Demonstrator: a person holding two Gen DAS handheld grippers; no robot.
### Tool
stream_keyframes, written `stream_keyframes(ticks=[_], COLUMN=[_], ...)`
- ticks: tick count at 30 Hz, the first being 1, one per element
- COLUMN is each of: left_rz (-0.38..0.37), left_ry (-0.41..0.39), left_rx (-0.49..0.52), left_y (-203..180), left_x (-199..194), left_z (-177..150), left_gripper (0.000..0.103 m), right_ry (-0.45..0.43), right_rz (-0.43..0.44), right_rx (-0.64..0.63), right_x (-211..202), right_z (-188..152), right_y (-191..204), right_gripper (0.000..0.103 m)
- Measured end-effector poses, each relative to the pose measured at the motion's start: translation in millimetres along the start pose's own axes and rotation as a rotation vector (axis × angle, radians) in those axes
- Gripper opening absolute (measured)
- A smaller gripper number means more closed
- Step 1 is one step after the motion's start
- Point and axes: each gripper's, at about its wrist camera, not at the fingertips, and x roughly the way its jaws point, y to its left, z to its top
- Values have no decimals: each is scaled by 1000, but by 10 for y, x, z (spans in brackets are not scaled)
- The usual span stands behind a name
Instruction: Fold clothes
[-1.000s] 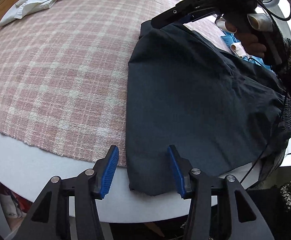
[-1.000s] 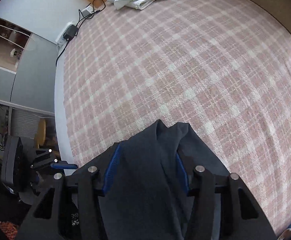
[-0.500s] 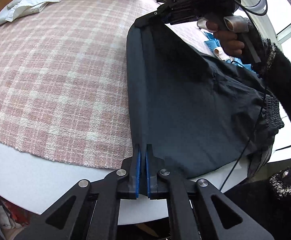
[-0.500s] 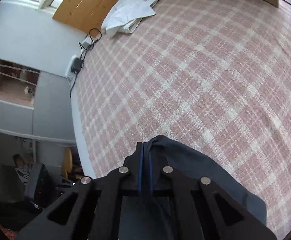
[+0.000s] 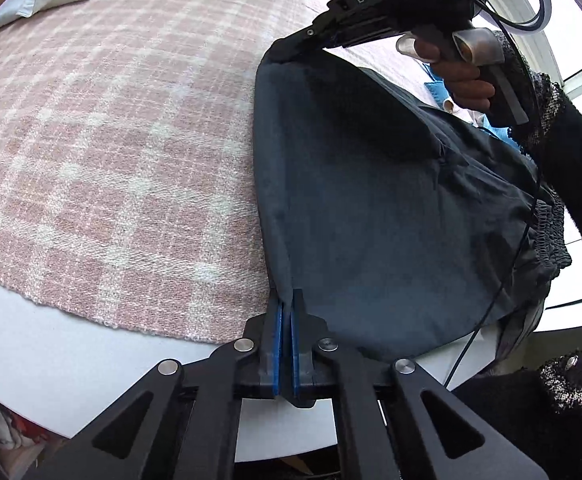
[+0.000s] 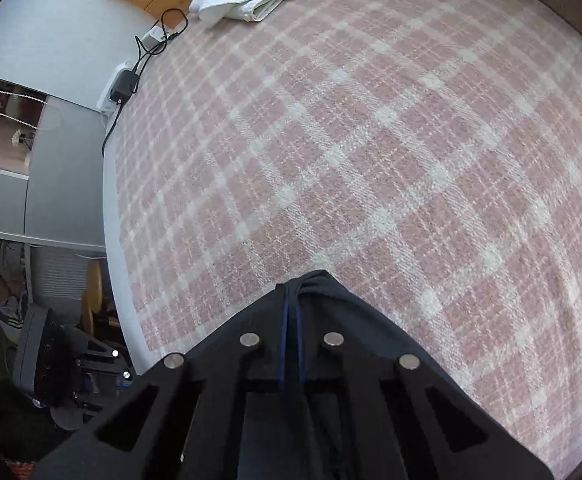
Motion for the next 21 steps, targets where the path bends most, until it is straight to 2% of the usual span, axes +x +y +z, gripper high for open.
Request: stream_keyframes(ticks=[6,9,12,16,18,19,21], left_rz=[-25,-13,16,93,136,168,244], left_ry=[-62,-85,-108,-131,-118,-106,-80], left_rx=[-6,-8,-7,-5,-37,-35,-12], left_y=[200,453,827,1300,1900,2064,2234], left_x=[-379,-664,-971,-1377,-1526,-1570,-1629], left_z=[45,128,210,356,389,422,508], left_gripper=[2,2,2,2,6,7,4], right_ry=[-97,-134,-145,-133,-73,-44,-28], right_rz=[-2,13,26,28,-33,-63,-139], right_rx=[-30,-44,-71,-145,-142,-140,-111], right_x=[-232,-298,-196,141,307,389,200], right_z=[260,568,972,1633,1934,2085,2091], right_y=[232,465,777,1262,1365,1417,1399], right_gripper=[3,3,3,3,4,4,6])
